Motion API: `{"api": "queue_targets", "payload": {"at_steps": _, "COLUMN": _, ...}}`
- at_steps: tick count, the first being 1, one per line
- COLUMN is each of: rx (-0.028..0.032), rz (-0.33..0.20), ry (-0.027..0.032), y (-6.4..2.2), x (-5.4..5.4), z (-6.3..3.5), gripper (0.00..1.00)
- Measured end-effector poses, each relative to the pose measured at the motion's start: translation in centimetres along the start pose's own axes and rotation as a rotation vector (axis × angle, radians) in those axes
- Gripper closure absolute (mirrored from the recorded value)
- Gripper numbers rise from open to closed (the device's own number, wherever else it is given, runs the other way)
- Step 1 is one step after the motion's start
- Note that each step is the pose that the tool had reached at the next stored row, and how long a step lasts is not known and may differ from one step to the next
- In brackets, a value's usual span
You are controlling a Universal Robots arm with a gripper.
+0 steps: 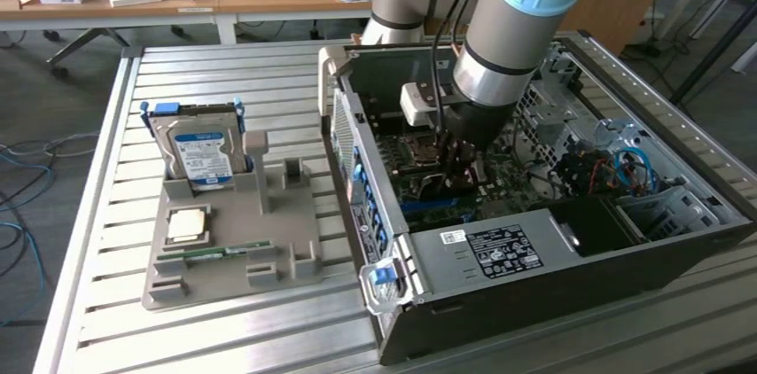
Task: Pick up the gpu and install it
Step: 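Insert the gpu into the slot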
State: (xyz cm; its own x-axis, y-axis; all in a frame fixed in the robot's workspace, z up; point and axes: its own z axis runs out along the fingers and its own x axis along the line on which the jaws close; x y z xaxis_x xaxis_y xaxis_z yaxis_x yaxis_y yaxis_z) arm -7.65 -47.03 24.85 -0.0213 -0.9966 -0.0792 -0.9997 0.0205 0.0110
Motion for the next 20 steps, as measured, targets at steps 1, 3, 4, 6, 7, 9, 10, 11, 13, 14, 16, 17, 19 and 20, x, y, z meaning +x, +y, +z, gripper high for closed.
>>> {"api": "queue_targets", "payload": {"at_steps": 1, "rx": 0.0, "rz": 0.0, "ry": 0.0, "y": 0.0, "x": 0.0, "z": 0.0, "gripper": 0.74}}
{"api": "queue_targets", "payload": {"at_steps": 3, "rx": 0.0, "rz": 0.0, "ry": 0.0, "y": 0.0, "x": 0.0, "z": 0.0, "gripper": 0.74}}
{"api": "queue_targets", "payload": {"at_steps": 4, "rx": 0.0, "rz": 0.0, "ry": 0.0001, "y": 0.0, "x": 0.0, "z": 0.0, "gripper": 0.74}}
{"api": "queue_targets", "payload": {"at_steps": 6, "rx": 0.0, "rz": 0.0, "ry": 0.0001, "y": 0.0, "x": 0.0, "z": 0.0, "gripper": 0.74}}
{"api": "queue_targets", "payload": {"at_steps": 7, "rx": -0.0001, "rz": 0.0, "ry": 0.0002, "y": 0.0, "x": 0.01, "z": 0.02, "gripper": 0.74}}
{"api": "queue_targets", "payload": {"at_steps": 9, "rx": -0.0004, "rz": 0.0, "ry": 0.0005, "y": 0.0, "x": 0.01, "z": 0.09, "gripper": 0.74}}
{"api": "queue_targets", "payload": {"at_steps": 10, "rx": -0.0003, "rz": 0.0, "ry": 0.0005, "y": 0.0, "x": 0.01, "z": 0.1, "gripper": 0.74}}
{"api": "queue_targets", "payload": {"at_steps": 11, "rx": -0.0001, "rz": 0.0, "ry": 0.0004, "y": 0.0, "x": 0.01, "z": 0.11, "gripper": 0.74}}
{"api": "queue_targets", "payload": {"at_steps": 13, "rx": 0.0007, "rz": 0.0, "ry": -0.001, "y": -0.01, "x": 0.0, "z": 0.18, "gripper": 0.74}}
{"api": "queue_targets", "payload": {"at_steps": 14, "rx": 0.0004, "rz": 0.0, "ry": -0.0009, "y": -0.01, "x": 0.0, "z": 0.17, "gripper": 0.74}}
{"api": "queue_targets", "payload": {"at_steps": 16, "rx": 0.0002, "rz": 0.0, "ry": -0.0002, "y": -0.01, "x": 0.01, "z": 0.14, "gripper": 0.74}}
{"api": "queue_targets", "payload": {"at_steps": 17, "rx": 0.0001, "rz": 0.0, "ry": -0.0001, "y": 0.0, "x": 0.01, "z": 0.13, "gripper": 0.74}}
{"api": "queue_targets", "payload": {"at_steps": 19, "rx": 0.0, "rz": 0.0, "ry": 0.0, "y": 0.0, "x": 0.01, "z": 0.13, "gripper": 0.74}}
{"api": "queue_targets", "payload": {"at_steps": 20, "rx": 0.0, "rz": 0.0, "ry": 0.0002, "y": 0.0, "x": 0.01, "z": 0.14, "gripper": 0.74}}
